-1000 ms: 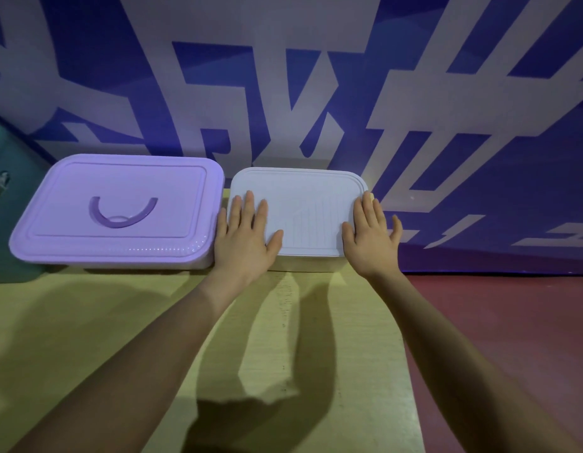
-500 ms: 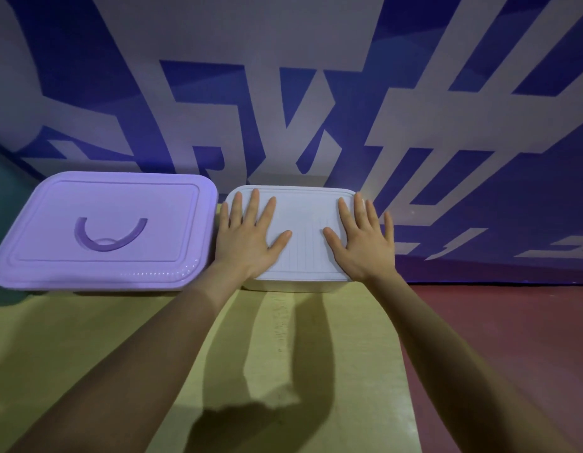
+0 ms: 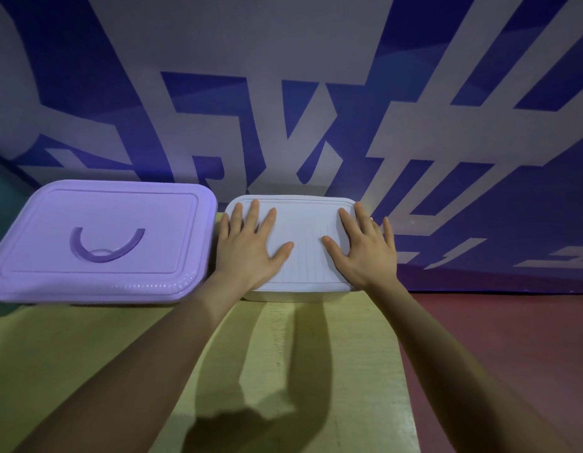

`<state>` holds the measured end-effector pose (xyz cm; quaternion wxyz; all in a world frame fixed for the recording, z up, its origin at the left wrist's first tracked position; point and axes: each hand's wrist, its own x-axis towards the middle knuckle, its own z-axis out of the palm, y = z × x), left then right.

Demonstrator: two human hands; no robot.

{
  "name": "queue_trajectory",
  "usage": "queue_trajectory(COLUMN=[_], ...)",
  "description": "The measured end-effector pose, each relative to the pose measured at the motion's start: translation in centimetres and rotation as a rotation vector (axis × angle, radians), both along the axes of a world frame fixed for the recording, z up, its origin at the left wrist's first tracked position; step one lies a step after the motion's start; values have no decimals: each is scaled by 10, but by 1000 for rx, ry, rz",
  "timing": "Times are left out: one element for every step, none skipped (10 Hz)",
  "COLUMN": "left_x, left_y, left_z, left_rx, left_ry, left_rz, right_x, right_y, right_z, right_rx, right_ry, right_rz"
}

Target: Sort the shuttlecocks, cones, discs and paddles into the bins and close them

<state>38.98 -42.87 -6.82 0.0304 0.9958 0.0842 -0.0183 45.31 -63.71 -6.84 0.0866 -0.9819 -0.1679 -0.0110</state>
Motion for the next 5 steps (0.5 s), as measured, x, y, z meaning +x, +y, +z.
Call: queue_trajectory(left_x=[1, 1, 2, 3, 0], left_y=[1, 1, 1, 5, 7], left_z=[0, 2, 8, 16, 21], left_rx=[-11, -22, -79, -181, -211], left_ry=[1, 17, 43, 69, -36], left_rz=[3, 3, 7, 5, -1], right_x=[3, 1, 3, 7, 8], right_y=[1, 1, 2, 2, -1], right_z=[1, 2, 8, 21, 31], right_rx=[12, -17, -88, -122, -75], right_ry=[-4, 4, 38, 82, 102], right_rz=[-5, -4, -18, -18, 8])
